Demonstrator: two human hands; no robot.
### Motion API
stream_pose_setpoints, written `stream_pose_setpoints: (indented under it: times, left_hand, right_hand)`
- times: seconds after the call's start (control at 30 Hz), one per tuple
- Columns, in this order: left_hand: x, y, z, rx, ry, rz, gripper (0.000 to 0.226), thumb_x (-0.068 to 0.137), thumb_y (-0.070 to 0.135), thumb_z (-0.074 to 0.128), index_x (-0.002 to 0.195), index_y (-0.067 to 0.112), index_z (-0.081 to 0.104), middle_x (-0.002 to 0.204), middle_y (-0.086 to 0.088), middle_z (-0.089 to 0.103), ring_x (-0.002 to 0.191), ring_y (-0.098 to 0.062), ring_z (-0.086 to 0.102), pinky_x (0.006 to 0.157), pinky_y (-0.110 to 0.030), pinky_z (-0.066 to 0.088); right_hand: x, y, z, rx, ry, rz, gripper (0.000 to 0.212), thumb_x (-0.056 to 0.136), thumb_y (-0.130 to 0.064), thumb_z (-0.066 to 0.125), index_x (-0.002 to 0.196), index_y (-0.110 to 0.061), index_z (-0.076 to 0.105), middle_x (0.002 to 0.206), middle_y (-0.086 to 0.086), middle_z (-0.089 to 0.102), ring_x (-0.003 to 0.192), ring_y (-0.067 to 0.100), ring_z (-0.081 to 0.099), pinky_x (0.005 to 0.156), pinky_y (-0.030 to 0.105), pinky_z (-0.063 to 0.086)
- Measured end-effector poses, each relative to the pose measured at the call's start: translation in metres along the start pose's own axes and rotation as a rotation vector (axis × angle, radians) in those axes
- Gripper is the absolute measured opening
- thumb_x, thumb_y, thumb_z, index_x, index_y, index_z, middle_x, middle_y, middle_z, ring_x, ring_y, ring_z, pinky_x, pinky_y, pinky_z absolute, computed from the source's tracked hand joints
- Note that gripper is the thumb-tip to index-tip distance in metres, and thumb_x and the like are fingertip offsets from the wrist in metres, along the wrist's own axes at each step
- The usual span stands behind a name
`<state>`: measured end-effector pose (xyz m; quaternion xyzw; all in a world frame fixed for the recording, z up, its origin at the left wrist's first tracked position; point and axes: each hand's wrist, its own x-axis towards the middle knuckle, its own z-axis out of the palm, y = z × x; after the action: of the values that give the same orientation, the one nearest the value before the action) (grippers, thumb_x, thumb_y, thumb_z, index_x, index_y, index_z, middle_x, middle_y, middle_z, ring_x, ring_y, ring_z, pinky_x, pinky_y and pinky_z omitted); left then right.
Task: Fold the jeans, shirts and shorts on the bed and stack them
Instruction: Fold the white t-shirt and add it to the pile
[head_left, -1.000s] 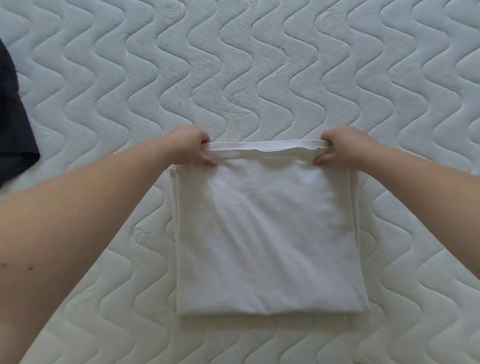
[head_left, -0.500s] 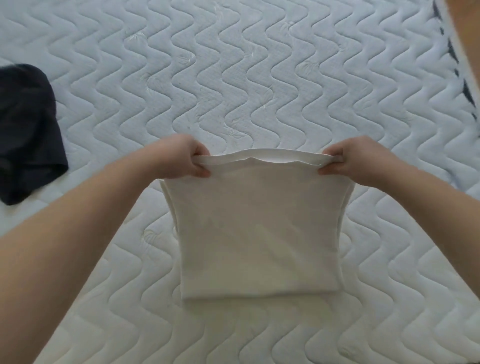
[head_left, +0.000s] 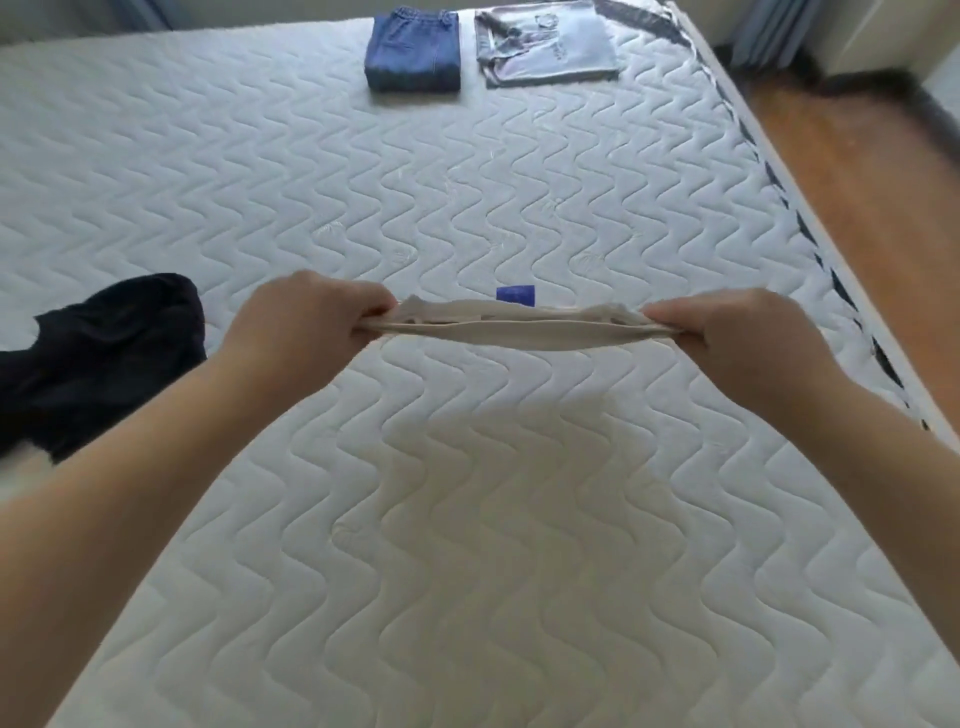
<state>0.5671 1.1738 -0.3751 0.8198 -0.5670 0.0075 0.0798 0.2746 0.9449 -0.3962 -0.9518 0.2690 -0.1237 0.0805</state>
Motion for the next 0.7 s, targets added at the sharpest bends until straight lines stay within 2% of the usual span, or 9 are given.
stream_pose_setpoints:
  times: [0.1, 0.17, 0.27, 0.33, 0.43, 0.5, 0.53, 0.6, 0.7]
  left_hand:
    - [-0.032, 0.007, 0.061, -0.001, 0.067, 0.004, 0.021, 0.08, 0.002, 0.066, 0.093, 0.018, 0.071, 0.064, -0.011, 0.063, 0.053, -0.034, 0.055, 0.051, -0.03, 0.035]
    - [-0.06, 0.016, 0.112, -0.041, 0.026, 0.001, 0.026, 0.077, 0.001, 0.059, 0.093, 0.017, 0.071, 0.073, -0.01, 0.068, 0.063, -0.035, 0.064, 0.053, -0.033, 0.043]
    - [-0.112, 0.03, 0.189, -0.081, -0.02, -0.035, 0.028, 0.076, -0.002, 0.065, 0.098, 0.014, 0.071, 0.087, -0.007, 0.072, 0.077, -0.032, 0.068, 0.06, -0.033, 0.05]
    - [-0.151, 0.042, 0.238, -0.106, -0.082, -0.07, 0.043, 0.07, -0.013, 0.07, 0.108, 0.008, 0.072, 0.101, -0.014, 0.073, 0.092, -0.034, 0.071, 0.076, -0.042, 0.056]
    - [-0.199, 0.061, 0.288, -0.127, -0.336, -0.135, 0.059, 0.081, -0.004, 0.053, 0.139, 0.007, 0.054, 0.144, -0.016, 0.052, 0.133, -0.035, 0.049, 0.107, -0.05, 0.04]
    - [-0.225, 0.07, 0.305, -0.107, -0.513, -0.203, 0.066, 0.092, 0.017, 0.042, 0.155, 0.015, 0.026, 0.163, -0.006, 0.021, 0.15, -0.025, 0.02, 0.12, -0.045, 0.017]
    - [-0.234, 0.073, 0.309, -0.099, -0.528, -0.215, 0.067, 0.092, 0.026, 0.036, 0.157, 0.016, 0.02, 0.164, -0.003, 0.015, 0.152, -0.023, 0.013, 0.121, -0.043, 0.012]
    - [-0.241, 0.075, 0.31, -0.091, -0.511, -0.212, 0.07, 0.09, 0.038, 0.025, 0.157, 0.017, 0.02, 0.164, -0.002, 0.014, 0.152, -0.021, 0.013, 0.121, -0.041, 0.008]
    - [-0.232, 0.068, 0.301, -0.192, -0.331, -0.3, 0.065, 0.09, 0.04, 0.031, 0.149, 0.016, 0.04, 0.158, -0.01, 0.032, 0.143, -0.028, 0.034, 0.114, -0.046, 0.025]
  right_hand:
    - [-0.035, 0.002, 0.051, 0.0, 0.135, -0.075, 0.033, 0.075, 0.01, 0.072, 0.101, -0.01, 0.078, 0.1, 0.012, 0.075, 0.085, 0.034, 0.073, 0.072, 0.045, 0.059]
    - [-0.063, 0.009, 0.093, -0.044, 0.146, -0.104, 0.036, 0.066, 0.015, 0.076, 0.096, -0.007, 0.078, 0.099, 0.012, 0.075, 0.087, 0.031, 0.074, 0.078, 0.043, 0.057]
    - [-0.114, 0.014, 0.16, -0.073, 0.023, -0.043, 0.043, 0.06, 0.015, 0.08, 0.097, -0.007, 0.077, 0.101, 0.011, 0.075, 0.094, 0.029, 0.073, 0.086, 0.045, 0.054]
    - [-0.153, 0.011, 0.198, -0.051, -0.217, 0.071, 0.049, 0.069, 0.012, 0.074, 0.114, -0.009, 0.071, 0.118, 0.011, 0.07, 0.112, 0.029, 0.065, 0.098, 0.042, 0.047]
    - [-0.213, 0.0, 0.242, -0.057, -0.62, 0.291, 0.064, 0.092, -0.004, 0.041, 0.153, -0.017, 0.027, 0.161, 0.004, 0.025, 0.148, 0.022, 0.02, 0.116, 0.034, 0.017]
    - [-0.242, -0.008, 0.256, -0.082, -0.704, 0.332, 0.073, 0.092, -0.006, 0.033, 0.157, -0.019, 0.002, 0.165, 0.001, -0.002, 0.151, 0.019, 0.001, 0.119, 0.034, 0.012]
    - [-0.251, -0.011, 0.258, -0.078, -0.692, 0.341, 0.076, 0.091, -0.006, 0.034, 0.157, -0.02, -0.001, 0.165, 0.0, -0.006, 0.151, 0.019, -0.002, 0.119, 0.035, 0.012]
    - [-0.255, -0.013, 0.256, -0.019, -0.625, 0.356, 0.074, 0.09, -0.004, 0.039, 0.157, -0.019, 0.01, 0.165, 0.002, 0.002, 0.151, 0.021, 0.005, 0.118, 0.037, 0.015]
    - [-0.241, -0.006, 0.246, 0.154, -0.291, 0.499, 0.051, 0.088, -0.003, 0.052, 0.138, -0.003, 0.051, 0.145, 0.02, 0.046, 0.133, 0.037, 0.044, 0.109, 0.047, 0.034]
